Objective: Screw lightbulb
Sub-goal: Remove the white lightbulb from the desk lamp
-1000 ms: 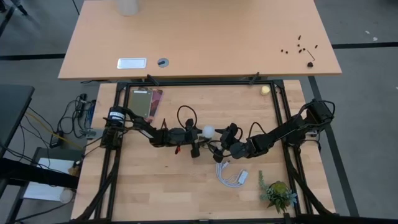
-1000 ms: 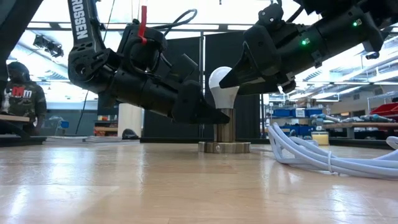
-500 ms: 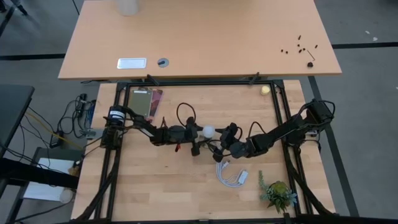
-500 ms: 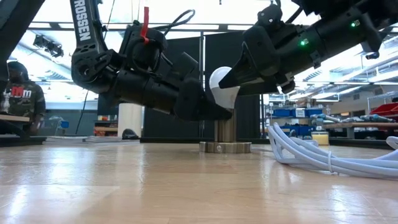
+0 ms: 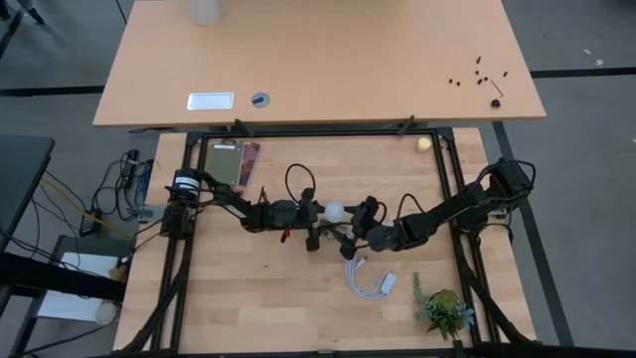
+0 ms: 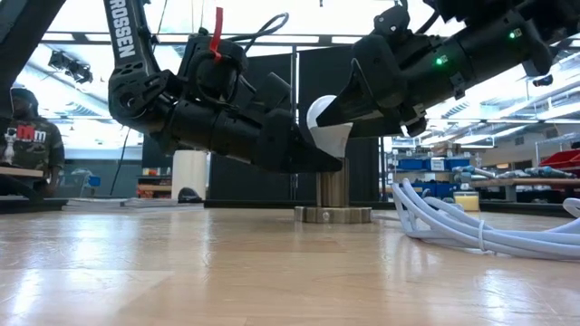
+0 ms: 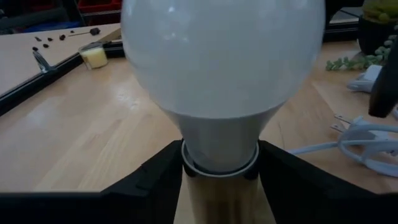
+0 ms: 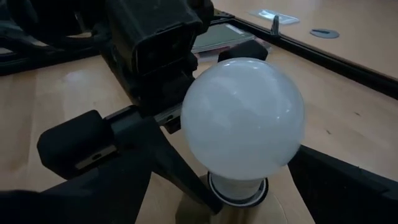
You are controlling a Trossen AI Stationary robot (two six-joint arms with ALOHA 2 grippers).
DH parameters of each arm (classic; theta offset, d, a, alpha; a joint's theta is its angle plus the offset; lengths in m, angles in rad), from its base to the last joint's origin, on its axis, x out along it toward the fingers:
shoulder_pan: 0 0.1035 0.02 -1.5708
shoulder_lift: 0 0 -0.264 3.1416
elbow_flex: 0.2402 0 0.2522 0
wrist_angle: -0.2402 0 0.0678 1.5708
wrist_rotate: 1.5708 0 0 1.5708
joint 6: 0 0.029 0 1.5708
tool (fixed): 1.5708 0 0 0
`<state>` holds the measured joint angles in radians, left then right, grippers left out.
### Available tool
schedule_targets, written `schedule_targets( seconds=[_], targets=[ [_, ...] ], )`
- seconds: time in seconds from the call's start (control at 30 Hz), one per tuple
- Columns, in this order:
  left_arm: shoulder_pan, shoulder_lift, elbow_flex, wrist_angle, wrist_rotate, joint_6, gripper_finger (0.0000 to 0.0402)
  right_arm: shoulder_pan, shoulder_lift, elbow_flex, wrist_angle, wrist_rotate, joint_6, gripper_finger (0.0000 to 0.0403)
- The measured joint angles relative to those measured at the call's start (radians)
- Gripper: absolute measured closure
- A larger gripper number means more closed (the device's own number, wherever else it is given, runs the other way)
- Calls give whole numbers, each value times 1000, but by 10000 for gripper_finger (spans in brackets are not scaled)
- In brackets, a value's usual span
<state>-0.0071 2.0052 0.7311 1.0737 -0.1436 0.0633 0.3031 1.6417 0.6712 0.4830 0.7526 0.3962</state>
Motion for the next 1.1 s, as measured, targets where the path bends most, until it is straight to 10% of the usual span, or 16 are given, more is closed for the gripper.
schedule_targets(
  seconds=[0.53,1.1],
  targets=[
    [0,0,0,-3,-2,-18,200,-51,1,57,-95,-31,-61,36],
    [0,0,0,-13,3,-16,201,-104,1,57,-121,-129,-130,136]
  ],
)
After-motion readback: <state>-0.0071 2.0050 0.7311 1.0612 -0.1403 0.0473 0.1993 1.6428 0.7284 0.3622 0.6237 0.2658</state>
